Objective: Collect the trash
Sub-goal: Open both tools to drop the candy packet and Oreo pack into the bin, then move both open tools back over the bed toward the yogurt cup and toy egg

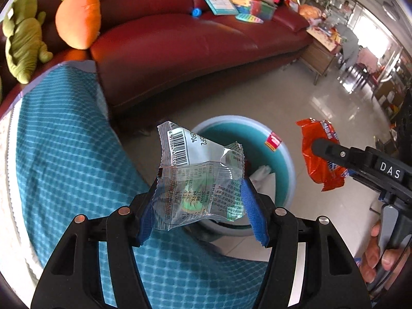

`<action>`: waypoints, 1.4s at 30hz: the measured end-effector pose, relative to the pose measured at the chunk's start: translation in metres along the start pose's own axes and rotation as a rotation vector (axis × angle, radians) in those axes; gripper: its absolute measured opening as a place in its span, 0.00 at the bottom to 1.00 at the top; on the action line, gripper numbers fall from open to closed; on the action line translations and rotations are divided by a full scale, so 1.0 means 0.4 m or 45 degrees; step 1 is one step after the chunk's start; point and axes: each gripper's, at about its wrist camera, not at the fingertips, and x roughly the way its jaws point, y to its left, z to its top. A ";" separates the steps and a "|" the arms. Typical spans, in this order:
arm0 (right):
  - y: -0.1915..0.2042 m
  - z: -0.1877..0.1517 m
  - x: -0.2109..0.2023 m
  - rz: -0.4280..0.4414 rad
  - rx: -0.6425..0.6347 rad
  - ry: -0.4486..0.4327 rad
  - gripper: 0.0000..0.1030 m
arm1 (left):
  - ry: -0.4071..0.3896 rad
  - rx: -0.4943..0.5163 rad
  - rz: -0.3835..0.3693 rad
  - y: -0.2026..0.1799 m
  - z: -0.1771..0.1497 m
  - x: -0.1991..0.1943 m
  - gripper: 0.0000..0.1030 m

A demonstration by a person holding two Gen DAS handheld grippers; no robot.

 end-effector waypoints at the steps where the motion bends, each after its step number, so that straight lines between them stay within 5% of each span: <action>1: -0.008 0.000 0.007 -0.003 0.012 0.007 0.40 | 0.007 0.003 -0.004 -0.006 0.002 0.011 0.60; 14: -0.061 0.016 0.051 -0.072 0.058 0.054 0.41 | 0.059 0.007 -0.061 -0.049 0.023 0.104 0.62; 20: -0.070 0.018 0.052 -0.104 0.065 0.054 0.41 | 0.079 0.017 -0.061 -0.060 0.028 0.127 0.79; 22: -0.066 0.017 0.055 -0.109 0.060 0.060 0.41 | 0.077 0.010 -0.046 -0.053 0.025 0.126 0.85; 37: -0.004 0.014 0.103 -0.127 -0.003 0.096 0.43 | 0.105 -0.069 -0.014 0.060 -0.021 0.100 0.88; 39: 0.008 0.012 0.114 -0.127 -0.013 0.115 0.63 | 0.107 -0.085 -0.009 0.081 -0.028 0.093 0.88; 42: 0.020 0.007 0.119 -0.141 -0.006 0.117 0.69 | 0.108 -0.106 -0.005 0.102 -0.037 0.083 0.88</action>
